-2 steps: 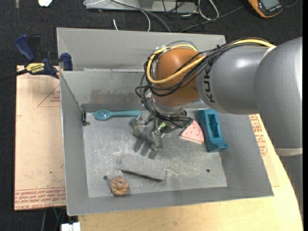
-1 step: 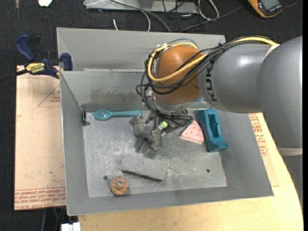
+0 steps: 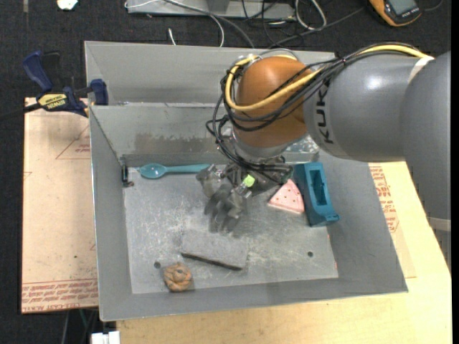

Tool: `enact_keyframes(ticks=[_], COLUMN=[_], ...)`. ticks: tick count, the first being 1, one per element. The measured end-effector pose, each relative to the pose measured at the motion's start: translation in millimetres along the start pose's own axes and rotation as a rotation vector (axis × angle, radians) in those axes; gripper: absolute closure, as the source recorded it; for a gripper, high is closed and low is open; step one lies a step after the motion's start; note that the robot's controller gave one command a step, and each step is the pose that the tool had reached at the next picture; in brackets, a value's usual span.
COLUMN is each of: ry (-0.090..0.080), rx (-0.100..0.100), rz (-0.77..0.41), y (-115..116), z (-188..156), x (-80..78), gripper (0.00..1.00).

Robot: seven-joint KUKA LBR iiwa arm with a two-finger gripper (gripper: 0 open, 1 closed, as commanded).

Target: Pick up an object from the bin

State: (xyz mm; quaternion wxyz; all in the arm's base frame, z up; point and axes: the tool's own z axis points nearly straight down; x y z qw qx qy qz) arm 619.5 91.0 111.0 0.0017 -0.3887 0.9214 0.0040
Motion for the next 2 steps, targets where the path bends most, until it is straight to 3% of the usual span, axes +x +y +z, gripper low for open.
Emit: enact_keyframes(ticks=[2], ry=[-0.011], rx=[0.009], rz=[0.003], y=[-2.0], z=[-62.3], x=[-3.3], gripper=[1.0])
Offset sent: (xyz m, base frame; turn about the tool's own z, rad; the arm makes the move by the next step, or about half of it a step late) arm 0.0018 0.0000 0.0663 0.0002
